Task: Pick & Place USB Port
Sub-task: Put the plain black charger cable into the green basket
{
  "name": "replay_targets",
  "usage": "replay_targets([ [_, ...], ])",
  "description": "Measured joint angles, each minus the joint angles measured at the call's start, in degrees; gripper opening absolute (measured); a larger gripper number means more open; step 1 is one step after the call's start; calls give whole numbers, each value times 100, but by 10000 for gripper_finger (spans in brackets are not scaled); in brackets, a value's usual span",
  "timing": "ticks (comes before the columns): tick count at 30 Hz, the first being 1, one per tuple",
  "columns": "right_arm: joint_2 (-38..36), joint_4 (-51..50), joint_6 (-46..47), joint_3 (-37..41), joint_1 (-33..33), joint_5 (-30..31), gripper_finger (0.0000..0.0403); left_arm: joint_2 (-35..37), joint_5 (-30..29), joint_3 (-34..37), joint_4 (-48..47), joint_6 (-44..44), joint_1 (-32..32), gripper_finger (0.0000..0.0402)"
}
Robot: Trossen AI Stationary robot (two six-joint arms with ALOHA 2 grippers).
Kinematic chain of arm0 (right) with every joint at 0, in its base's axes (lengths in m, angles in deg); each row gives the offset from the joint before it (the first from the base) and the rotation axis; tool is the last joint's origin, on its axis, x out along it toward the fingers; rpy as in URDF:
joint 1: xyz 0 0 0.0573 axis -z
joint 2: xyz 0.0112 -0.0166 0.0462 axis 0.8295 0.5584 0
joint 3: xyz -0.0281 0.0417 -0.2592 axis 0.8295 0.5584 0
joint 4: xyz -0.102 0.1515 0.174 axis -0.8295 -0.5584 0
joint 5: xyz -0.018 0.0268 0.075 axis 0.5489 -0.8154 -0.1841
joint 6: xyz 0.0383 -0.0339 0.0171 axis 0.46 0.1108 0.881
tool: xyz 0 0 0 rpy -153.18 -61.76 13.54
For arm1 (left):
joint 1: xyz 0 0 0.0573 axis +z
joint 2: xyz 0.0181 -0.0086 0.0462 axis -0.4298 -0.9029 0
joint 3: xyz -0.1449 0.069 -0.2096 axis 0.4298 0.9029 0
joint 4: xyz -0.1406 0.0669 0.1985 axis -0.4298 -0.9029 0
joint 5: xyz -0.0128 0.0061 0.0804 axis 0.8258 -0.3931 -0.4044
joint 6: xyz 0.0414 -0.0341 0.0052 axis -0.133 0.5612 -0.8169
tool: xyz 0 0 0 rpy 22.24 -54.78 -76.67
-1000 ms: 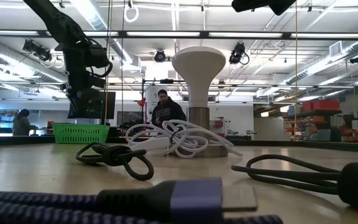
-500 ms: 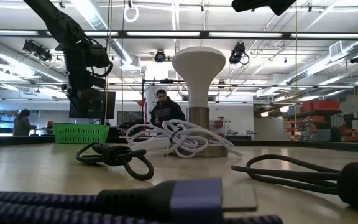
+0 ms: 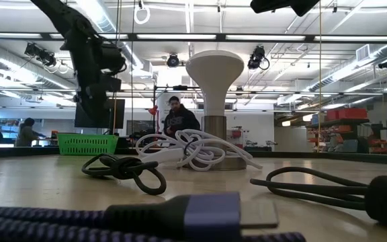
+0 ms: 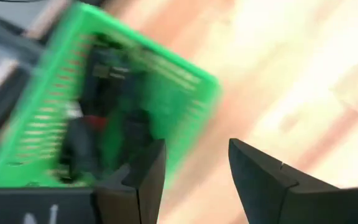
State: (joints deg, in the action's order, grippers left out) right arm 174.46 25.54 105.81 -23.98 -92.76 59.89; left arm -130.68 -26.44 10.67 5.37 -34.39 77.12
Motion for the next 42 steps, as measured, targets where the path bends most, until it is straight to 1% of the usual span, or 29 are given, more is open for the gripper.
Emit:
replay_targets([
  [4,0,2,-30,0,0,3,27,242,167,-9,-468,12,-727,181],
  [6,0,20,-30,0,0,4,27,359,306,-8,-716,140,-1179,181],
  [9,0,60,-30,0,0,4,27,510,601,-9,-750,448,-1972,181],
  [12,0,101,-32,0,0,2,27,529,810,-9,-612,867,-2878,181],
  [15,0,118,-32,0,0,4,27,502,837,-9,-463,1402,-3808,181],
  [19,0,118,-32,0,0,2,27,472,771,-7,122,2188,-5039,181],
  [21,0,118,-32,0,0,2,27,471,623,-7,537,2467,-5596,181],
  [23,0,118,-33,0,0,2,27,472,352,-7,954,2739,-6117,181],
  [25,0,116,-34,0,0,0,27,459,-57,-7,1344,2921,-6587,181],
  [27,0,104,-34,0,-4,0,27,380,-605,-7,1711,3009,-7010,181],
  [30,0,87,-34,0,-4,0,27,152,-1267,-7,2177,3024,-7496,181],
  [32,0,88,-61,0,-4,0,27,-88,-1442,-7,2453,3015,-7698,181],
  [37,0,92,-76,0,-2,0,27,-822,-1461,-6,2961,3001,-7896,181],
  [42,0,94,-76,0,-2,0,27,-1356,-1293,-3,3258,2938,-7897,181],
])
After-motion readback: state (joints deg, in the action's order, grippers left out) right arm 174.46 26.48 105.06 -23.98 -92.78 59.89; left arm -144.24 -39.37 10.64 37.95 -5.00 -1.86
